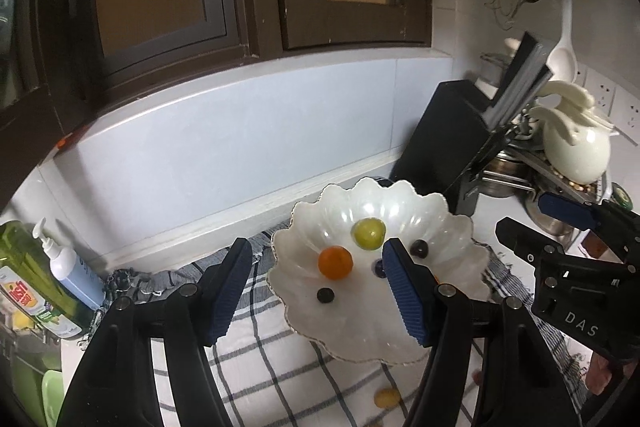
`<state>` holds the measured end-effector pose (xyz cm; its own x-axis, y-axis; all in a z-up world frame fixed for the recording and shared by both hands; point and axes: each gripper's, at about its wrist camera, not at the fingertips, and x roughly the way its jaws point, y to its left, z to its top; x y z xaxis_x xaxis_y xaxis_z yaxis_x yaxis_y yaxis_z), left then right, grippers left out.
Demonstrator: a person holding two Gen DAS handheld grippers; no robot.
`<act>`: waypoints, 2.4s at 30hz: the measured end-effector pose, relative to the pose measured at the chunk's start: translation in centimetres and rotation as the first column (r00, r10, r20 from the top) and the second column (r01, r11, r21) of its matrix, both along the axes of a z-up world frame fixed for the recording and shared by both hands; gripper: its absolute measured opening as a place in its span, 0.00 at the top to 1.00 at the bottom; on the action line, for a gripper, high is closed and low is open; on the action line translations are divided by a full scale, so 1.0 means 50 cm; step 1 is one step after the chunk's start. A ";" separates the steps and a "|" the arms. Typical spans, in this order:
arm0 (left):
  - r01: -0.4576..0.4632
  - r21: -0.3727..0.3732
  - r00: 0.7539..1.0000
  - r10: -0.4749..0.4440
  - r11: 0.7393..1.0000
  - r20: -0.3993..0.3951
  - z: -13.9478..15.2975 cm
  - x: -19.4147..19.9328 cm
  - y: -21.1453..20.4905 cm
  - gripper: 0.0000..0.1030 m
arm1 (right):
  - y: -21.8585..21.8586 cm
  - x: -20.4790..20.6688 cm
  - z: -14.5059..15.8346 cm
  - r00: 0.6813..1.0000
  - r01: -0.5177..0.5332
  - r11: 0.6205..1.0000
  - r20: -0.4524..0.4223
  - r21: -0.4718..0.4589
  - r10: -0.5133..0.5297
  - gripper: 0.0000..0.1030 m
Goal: Organize fruits
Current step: 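Withdraw both open grippers from the bowl back toward the remaining fruit, then grasp a small yellow fruit with the left gripper while the right gripper grasps a reddish-brown date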
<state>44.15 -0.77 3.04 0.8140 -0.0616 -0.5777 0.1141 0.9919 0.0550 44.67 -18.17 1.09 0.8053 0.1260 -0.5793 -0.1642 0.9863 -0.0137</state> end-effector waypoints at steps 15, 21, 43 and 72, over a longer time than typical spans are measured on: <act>0.021 0.036 0.993 -0.025 0.999 0.111 0.039 -0.134 -0.003 0.31 | -0.014 -0.143 0.034 0.991 0.042 0.999 0.123 0.005 -0.042 0.41; 0.031 0.031 0.992 -0.034 0.999 0.122 0.035 -0.171 -0.010 0.29 | -0.015 -0.189 0.033 0.988 0.043 0.999 0.145 0.009 -0.044 0.41; 0.059 0.028 0.992 -0.062 0.998 0.111 -0.014 -0.263 -0.019 0.28 | -0.022 -0.291 -0.008 0.983 0.030 0.999 0.179 0.011 -0.031 0.41; 0.093 0.039 0.996 -0.093 0.995 -0.008 -0.228 -0.319 -0.017 0.27 | -0.025 -0.315 -0.199 0.999 0.041 0.999 0.006 -0.012 -0.041 0.41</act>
<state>28.18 -1.63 -8.34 0.8020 -0.1138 -0.5863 0.2064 0.9740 0.0932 28.91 -19.42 -8.88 0.8129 0.0856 -0.5760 -0.1231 0.9920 -0.0263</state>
